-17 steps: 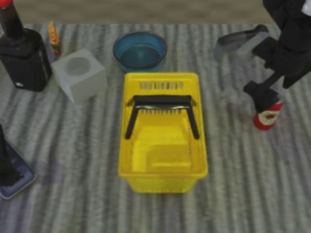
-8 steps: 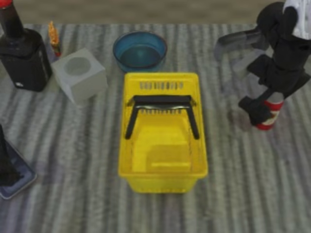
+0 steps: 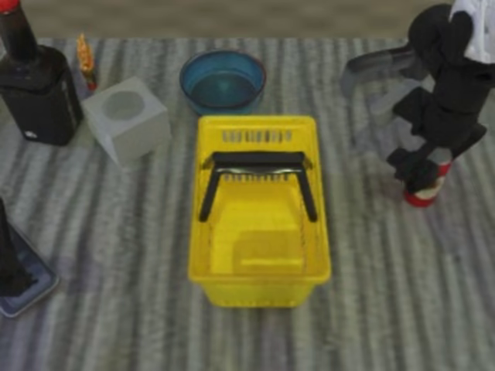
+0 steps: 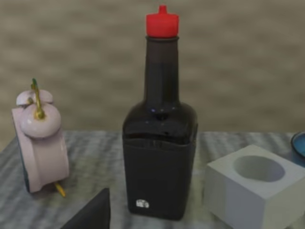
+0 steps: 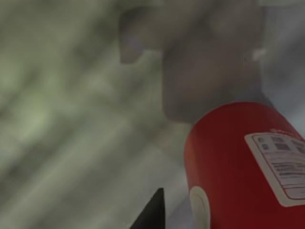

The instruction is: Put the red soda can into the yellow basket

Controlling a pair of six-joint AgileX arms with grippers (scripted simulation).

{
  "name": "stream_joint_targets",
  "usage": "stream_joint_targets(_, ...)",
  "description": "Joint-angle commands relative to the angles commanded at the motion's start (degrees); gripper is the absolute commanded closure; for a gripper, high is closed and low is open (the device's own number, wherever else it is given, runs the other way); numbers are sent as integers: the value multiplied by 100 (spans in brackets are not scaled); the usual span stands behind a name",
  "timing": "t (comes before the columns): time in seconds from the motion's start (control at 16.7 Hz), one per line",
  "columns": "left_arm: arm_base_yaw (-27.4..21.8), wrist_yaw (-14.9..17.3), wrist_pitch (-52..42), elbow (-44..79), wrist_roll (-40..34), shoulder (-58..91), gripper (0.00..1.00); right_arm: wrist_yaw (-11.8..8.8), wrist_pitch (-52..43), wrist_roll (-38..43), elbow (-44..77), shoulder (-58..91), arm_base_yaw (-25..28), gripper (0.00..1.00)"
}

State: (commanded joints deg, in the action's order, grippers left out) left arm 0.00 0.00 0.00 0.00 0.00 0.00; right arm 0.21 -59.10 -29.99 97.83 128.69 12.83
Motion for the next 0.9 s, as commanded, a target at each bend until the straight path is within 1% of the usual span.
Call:
stream_joint_targets(0.36,0,0,0,0,0,0,0,0,0,0,0,0,0,98)
stream_joint_targets(0.42,0,0,0,0,0,0,0,0,0,0,0,0,0,100)
stream_joint_targets(0.9,0,0,0,0,0,0,0,1,-2,6,2,-9,-14,100)
